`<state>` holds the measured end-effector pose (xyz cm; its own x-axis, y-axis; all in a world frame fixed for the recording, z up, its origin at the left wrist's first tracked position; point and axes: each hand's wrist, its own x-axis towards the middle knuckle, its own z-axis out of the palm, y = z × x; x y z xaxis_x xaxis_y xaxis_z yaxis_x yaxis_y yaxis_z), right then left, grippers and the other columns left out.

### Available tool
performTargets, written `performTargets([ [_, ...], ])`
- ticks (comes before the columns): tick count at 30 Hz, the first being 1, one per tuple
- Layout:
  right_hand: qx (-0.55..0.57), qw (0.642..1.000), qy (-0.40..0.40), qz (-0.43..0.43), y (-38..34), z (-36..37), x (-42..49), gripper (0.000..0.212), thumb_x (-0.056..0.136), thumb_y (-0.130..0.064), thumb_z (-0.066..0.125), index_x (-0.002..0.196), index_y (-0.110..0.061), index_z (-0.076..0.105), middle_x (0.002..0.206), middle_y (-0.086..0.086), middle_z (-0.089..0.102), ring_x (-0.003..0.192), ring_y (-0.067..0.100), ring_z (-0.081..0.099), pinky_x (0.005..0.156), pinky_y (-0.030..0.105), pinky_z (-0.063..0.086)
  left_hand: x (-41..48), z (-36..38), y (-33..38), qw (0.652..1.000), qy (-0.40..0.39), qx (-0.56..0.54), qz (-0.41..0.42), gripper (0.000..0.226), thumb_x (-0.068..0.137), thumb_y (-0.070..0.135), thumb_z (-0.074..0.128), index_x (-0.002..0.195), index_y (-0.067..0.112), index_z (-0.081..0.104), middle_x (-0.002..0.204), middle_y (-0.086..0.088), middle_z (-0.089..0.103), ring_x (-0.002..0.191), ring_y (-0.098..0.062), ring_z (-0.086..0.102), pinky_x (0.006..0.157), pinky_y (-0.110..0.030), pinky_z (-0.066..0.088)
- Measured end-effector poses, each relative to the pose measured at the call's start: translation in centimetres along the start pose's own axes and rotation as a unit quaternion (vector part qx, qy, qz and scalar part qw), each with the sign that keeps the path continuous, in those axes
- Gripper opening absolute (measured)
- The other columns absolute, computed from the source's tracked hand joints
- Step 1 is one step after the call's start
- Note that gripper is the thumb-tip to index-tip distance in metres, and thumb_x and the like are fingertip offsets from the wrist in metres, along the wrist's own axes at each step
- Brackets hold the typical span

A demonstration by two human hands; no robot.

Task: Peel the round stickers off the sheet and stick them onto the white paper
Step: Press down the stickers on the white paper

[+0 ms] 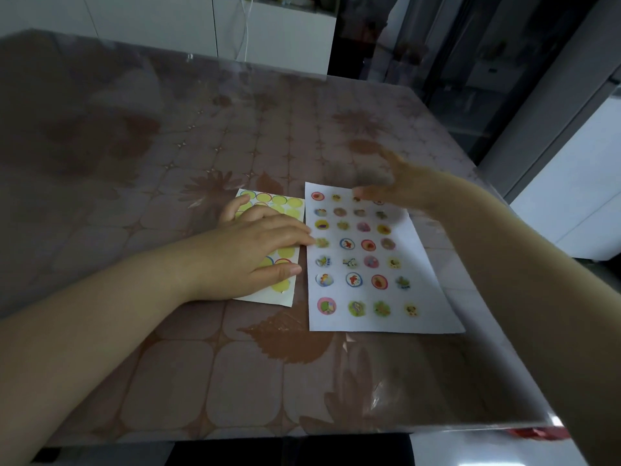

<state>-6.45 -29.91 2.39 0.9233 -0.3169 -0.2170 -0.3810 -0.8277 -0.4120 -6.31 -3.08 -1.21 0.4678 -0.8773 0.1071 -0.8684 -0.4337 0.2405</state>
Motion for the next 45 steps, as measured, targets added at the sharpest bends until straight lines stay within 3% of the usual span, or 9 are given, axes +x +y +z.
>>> performTargets([
  [4, 0.036, 0.999, 0.006, 0.030, 2.1, 0.6, -0.5, 0.109, 0.063, -0.063, 0.068, 0.147, -0.025, 0.010, 0.154, 0.004, 0.019, 0.138, 0.029, 0.026, 0.111, 0.044, 0.027, 0.0, 0.1, -0.2, 1.000, 0.004, -0.001, 0.005, 0.060, 0.075, 0.065, 0.016, 0.127, 0.044, 0.038, 0.135, 0.031, 0.033, 0.128, 0.002, 0.019, 0.108, -0.032, -0.013],
  [9, 0.008, 0.999, 0.029, 0.044, 1.9, 1.6, -0.1, 0.114, 0.058, -0.066, 0.070, 0.147, -0.031, 0.008, 0.155, 0.003, 0.013, 0.140, 0.031, 0.020, 0.110, 0.052, 0.028, 0.1, 0.1, -0.1, 1.000, 0.009, -0.010, 0.004, 0.060, 0.075, 0.066, 0.018, 0.126, 0.044, 0.039, 0.130, 0.034, 0.032, 0.126, 0.005, 0.017, 0.109, -0.032, -0.012],
  [13, 0.042, 0.998, 0.023, 0.049, 1.8, 1.4, 0.4, 0.116, 0.057, -0.060, 0.075, 0.147, -0.030, 0.008, 0.155, 0.002, 0.014, 0.139, 0.030, 0.022, 0.110, 0.050, 0.029, 0.2, 0.0, -0.2, 1.000, 0.013, -0.008, 0.007, 0.059, 0.075, 0.065, 0.019, 0.126, 0.044, 0.040, 0.130, 0.034, 0.032, 0.127, 0.005, 0.016, 0.109, -0.032, -0.013],
  [18, 0.032, 0.997, 0.057, 0.043, 2.0, 1.9, 0.1, 0.104, 0.068, -0.059, 0.067, 0.147, -0.028, 0.008, 0.155, 0.006, 0.012, 0.139, 0.034, 0.021, 0.108, 0.053, 0.030, 0.2, 0.0, -0.3, 1.000, 0.016, -0.006, 0.015, 0.056, 0.077, 0.065, 0.020, 0.125, 0.045, 0.040, 0.128, 0.036, 0.030, 0.126, 0.006, 0.014, 0.106, -0.026, -0.016],
  [23, -0.007, 0.994, 0.107, 0.029, 1.6, 2.1, -0.4, 0.099, 0.072, -0.056, 0.066, 0.146, -0.026, 0.009, 0.155, 0.008, 0.013, 0.140, 0.034, 0.016, 0.113, 0.051, 0.020, 0.2, 0.0, -0.2, 1.000, 0.020, -0.012, 0.014, 0.055, 0.077, 0.064, 0.022, 0.125, 0.044, 0.041, 0.129, 0.034, 0.033, 0.126, 0.006, 0.016, 0.107, -0.026, -0.016],
  [28, 0.091, 0.992, 0.077, 0.032, 3.3, 1.2, -0.9, 0.094, 0.069, -0.061, 0.065, 0.144, -0.029, 0.018, 0.152, 0.006, 0.024, 0.136, 0.032, 0.028, 0.110, 0.051, 0.028, 0.1, -0.1, -0.2, 1.000, 0.015, -0.009, 0.013, 0.056, 0.077, 0.065, 0.020, 0.125, 0.045, 0.039, 0.130, 0.033, 0.032, 0.127, 0.005, 0.015, 0.107, -0.026, -0.016],
  [34, 0.009, 0.996, 0.083, 0.039, 3.7, 1.0, -1.4, 0.103, 0.065, -0.061, 0.068, 0.146, -0.027, 0.014, 0.155, 0.004, 0.014, 0.140, 0.032, 0.017, 0.112, 0.050, 0.020, 0.1, 0.0, -0.1, 1.000, 0.011, 0.001, 0.009, 0.058, 0.076, 0.064, 0.018, 0.127, 0.044, 0.038, 0.133, 0.031, 0.033, 0.128, 0.003, 0.017, 0.110, -0.032, -0.012],
  [39, -0.048, 0.995, 0.081, 0.021, 3.4, 1.3, -1.2, 0.104, 0.065, -0.065, 0.065, 0.146, -0.033, 0.009, 0.156, 0.003, 0.010, 0.141, 0.034, 0.011, 0.114, 0.054, 0.015, 0.1, 0.0, -0.3, 1.000, 0.016, 0.002, 0.013, 0.056, 0.077, 0.064, 0.019, 0.126, 0.045, 0.038, 0.133, 0.032, 0.032, 0.126, 0.005, 0.015, 0.104, -0.023, -0.018],
  [45, -0.052, 0.994, 0.089, 0.036, 3.7, 1.2, -1.3, 0.097, 0.071, -0.069, 0.055, 0.147, -0.030, 0.008, 0.157, 0.006, 0.008, 0.142, 0.035, 0.009, 0.114, 0.054, 0.013, 0.1, 0.0, -0.1, 1.000, 0.015, 0.001, 0.012, 0.058, 0.075, 0.065, 0.017, 0.126, 0.045, 0.037, 0.130, 0.035, 0.029, 0.126, 0.006, 0.014, 0.105, -0.025, -0.016],
])
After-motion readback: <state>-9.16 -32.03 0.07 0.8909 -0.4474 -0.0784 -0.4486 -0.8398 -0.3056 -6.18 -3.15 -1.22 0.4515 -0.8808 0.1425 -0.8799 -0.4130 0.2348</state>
